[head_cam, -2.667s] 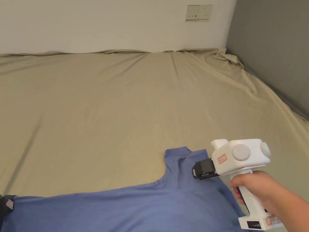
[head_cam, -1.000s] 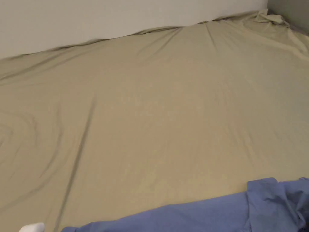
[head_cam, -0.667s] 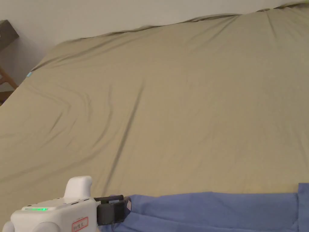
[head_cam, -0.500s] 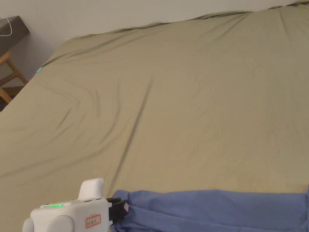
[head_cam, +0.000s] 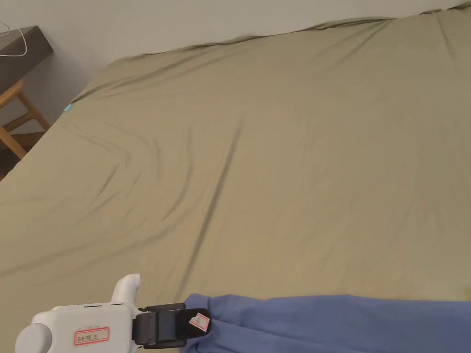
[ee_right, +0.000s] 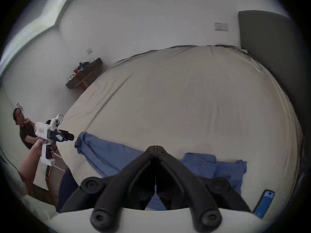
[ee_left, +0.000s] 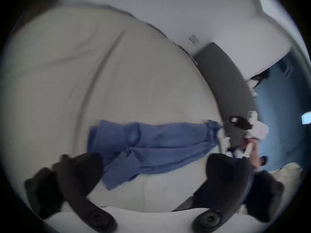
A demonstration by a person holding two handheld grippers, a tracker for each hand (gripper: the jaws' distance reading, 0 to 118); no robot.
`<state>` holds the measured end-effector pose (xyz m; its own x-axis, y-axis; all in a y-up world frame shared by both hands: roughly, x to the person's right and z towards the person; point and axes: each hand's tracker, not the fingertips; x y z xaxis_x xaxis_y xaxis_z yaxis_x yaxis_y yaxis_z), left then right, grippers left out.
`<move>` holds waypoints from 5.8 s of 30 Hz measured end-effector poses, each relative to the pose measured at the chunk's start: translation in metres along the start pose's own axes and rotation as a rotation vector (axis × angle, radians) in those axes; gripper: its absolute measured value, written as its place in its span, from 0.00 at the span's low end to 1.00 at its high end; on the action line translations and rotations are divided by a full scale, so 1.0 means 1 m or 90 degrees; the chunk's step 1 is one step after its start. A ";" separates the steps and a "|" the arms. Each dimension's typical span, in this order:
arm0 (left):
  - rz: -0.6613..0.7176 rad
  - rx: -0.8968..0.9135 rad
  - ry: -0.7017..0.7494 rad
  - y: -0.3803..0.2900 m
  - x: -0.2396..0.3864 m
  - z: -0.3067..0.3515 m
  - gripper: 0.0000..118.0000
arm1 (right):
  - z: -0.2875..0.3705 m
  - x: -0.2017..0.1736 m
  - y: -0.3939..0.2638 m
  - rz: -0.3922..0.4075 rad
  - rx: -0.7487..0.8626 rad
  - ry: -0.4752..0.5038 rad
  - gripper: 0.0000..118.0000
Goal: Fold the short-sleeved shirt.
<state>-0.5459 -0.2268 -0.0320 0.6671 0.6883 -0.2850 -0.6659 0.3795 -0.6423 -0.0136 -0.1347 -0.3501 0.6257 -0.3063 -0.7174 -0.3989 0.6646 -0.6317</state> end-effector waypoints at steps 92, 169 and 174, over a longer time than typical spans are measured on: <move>-0.124 0.123 0.059 -0.060 0.204 -0.060 0.94 | 0.037 -0.011 0.024 -0.044 0.071 0.096 0.02; 0.106 0.054 -0.008 -0.043 0.069 -0.029 0.19 | 0.073 -0.042 0.041 0.043 0.102 -0.221 0.02; 0.096 0.070 0.086 -0.025 0.058 0.005 0.19 | 0.071 -0.043 0.034 0.032 0.099 -0.201 0.02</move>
<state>-0.4922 -0.1930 -0.0294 0.5913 0.6561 -0.4688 -0.7887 0.3493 -0.5059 -0.0063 -0.0503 -0.3203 0.7939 -0.0616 -0.6049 -0.3424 0.7768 -0.5285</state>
